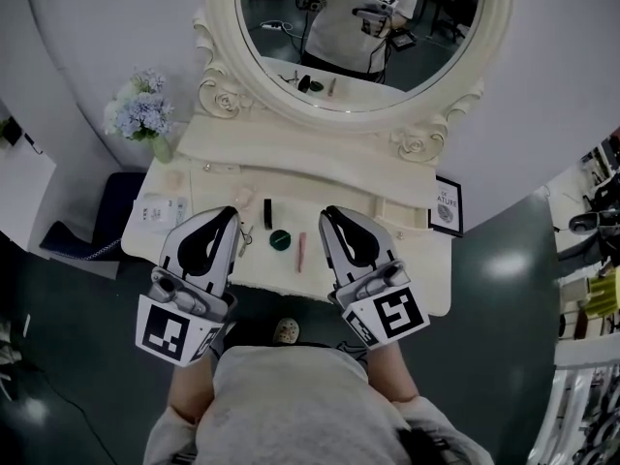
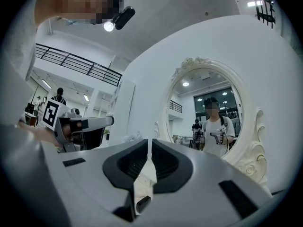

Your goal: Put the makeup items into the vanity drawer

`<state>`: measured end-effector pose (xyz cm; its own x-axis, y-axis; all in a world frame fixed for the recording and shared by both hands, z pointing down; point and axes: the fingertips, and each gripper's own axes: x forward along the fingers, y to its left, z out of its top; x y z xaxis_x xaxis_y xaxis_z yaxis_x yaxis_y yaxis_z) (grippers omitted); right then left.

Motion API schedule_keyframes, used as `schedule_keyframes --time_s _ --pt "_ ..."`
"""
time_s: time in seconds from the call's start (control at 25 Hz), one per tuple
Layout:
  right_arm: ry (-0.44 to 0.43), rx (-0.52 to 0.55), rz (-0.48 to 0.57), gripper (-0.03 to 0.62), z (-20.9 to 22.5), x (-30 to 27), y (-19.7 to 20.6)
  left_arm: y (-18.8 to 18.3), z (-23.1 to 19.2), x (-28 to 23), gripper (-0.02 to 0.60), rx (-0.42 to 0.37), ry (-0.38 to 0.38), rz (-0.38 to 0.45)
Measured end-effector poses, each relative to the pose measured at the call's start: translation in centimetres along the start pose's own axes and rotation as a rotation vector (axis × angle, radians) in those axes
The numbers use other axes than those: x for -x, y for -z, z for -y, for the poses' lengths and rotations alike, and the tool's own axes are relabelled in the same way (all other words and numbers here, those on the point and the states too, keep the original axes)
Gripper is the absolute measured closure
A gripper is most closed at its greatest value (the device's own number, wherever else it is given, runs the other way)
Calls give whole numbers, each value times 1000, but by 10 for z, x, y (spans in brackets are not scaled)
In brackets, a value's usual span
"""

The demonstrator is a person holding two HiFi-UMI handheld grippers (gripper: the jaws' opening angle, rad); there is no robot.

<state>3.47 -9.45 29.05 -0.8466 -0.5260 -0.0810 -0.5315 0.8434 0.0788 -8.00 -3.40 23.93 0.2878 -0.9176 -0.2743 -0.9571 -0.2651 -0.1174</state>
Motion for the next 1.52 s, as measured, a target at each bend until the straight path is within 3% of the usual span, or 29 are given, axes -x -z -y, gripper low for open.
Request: schedule_keyframes --time_s 0.36,0.88,1.52 --pt "8 -26 -27 556 5 -20 13 15 -13 -16 567 -1 24 -42" --pt "101 -61 -76 556 14 -55 25 31 -41 -43 568 0 165 -62" --pt "243 -145 -272 556 10 -90 90 76 -79 -52 568 47 314 -111"
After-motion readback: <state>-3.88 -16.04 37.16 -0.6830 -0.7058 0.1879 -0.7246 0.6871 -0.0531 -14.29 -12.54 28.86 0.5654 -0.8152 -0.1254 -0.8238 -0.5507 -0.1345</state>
